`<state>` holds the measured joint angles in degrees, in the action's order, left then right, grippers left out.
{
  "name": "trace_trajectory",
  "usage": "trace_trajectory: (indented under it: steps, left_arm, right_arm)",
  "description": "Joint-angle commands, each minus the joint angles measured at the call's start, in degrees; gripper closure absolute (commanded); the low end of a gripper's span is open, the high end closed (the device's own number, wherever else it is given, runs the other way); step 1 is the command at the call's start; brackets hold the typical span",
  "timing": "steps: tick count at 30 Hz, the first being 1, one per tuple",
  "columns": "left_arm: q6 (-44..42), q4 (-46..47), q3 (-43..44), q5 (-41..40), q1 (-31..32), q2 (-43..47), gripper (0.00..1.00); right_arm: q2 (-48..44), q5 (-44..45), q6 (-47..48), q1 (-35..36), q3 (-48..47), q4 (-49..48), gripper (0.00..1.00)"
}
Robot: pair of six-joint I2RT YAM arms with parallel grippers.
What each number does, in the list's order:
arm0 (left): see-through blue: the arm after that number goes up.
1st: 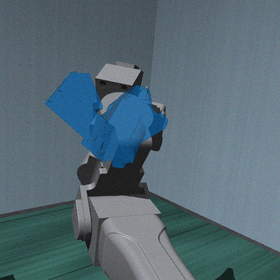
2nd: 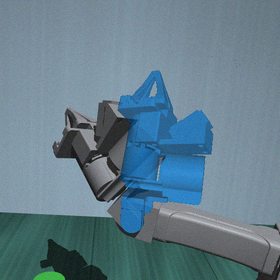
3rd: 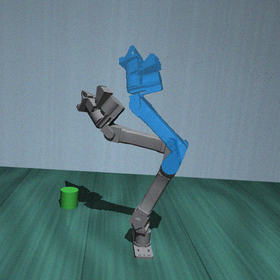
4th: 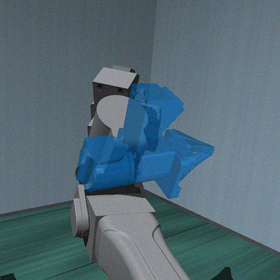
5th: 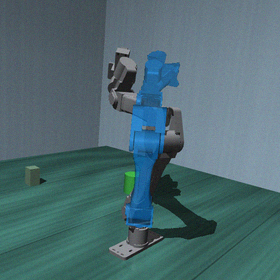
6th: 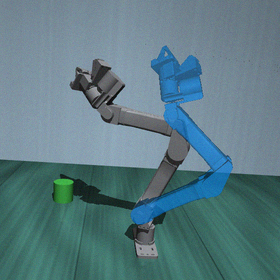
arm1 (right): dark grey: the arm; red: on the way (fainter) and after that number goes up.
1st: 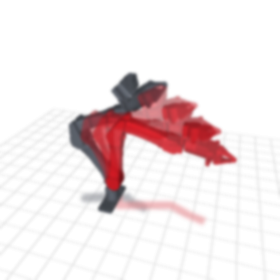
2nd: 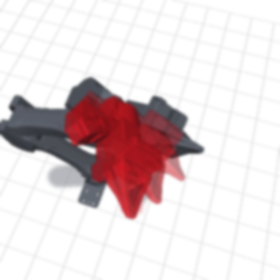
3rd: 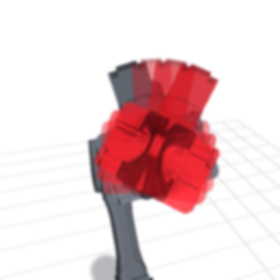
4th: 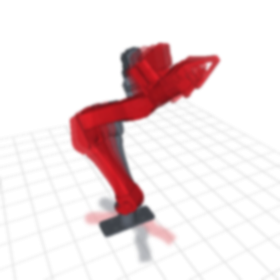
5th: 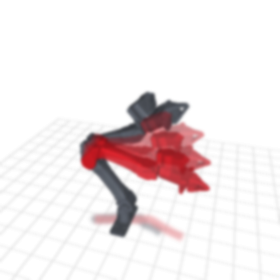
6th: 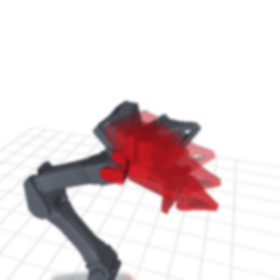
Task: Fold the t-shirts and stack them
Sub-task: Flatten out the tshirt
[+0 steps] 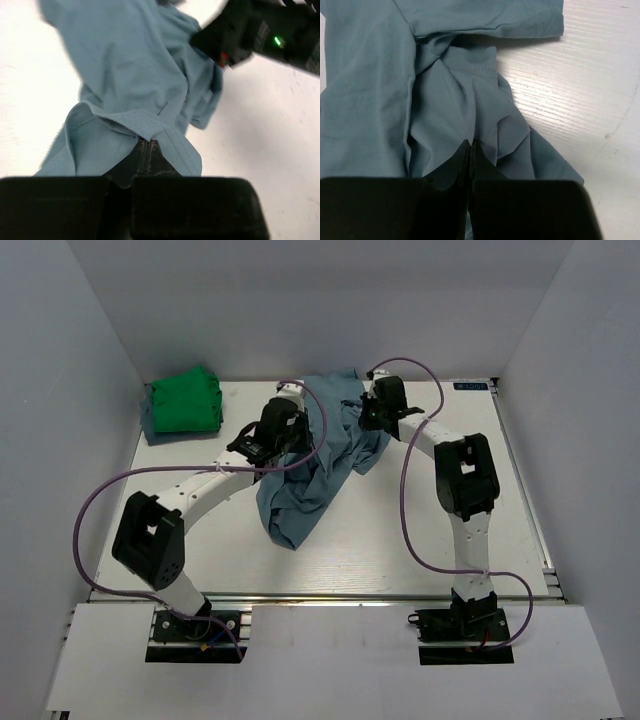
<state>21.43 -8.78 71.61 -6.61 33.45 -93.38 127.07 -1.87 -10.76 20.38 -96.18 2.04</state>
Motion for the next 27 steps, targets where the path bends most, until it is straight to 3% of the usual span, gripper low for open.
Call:
trace_trajectory:
  steps: [1, 2, 7, 11, 14, 20, 27]
  left_arm:
    - [-1.1, -3.7, 1.1, -10.4, -0.8, 5.3, 1.00]
    - [0.3, -8.5, 5.0, -15.3, -0.8, 6.1, 1.00]
    - [1.8, -20.4, 14.1, -27.2, -2.8, 5.6, 1.00]
    - [1.8, -23.3, 16.0, -36.6, -4.5, 10.7, 1.00]
    - [1.3, -23.3, 16.0, -39.6, -5.1, 14.5, 1.00]
    - [-2.5, -21.6, 17.6, -46.7, -5.7, 21.8, 1.00]
    - [-9.9, -17.7, 19.4, -48.3, -5.7, 28.5, 1.00]
  right_arm:
    - [-10.4, 1.1, 0.1, -0.1, 4.5, -5.9, 1.00]
    - [-14.5, 5.0, 0.6, -0.2, 9.1, -9.7, 1.00]
    - [-29.8, 14.6, 1.7, -0.4, 14.8, -10.0, 1.00]
    - [-41.9, 27.9, 3.1, -0.8, 17.0, -3.5, 1.00]
    - [-47.4, 32.4, 3.8, -1.5, 18.1, -2.1, 1.00]
    - [-60.9, 36.9, 6.0, -1.8, 19.8, 2.6, 1.00]
    - [-73.8, 36.5, 10.5, -1.8, 17.7, 2.9, 1.00]
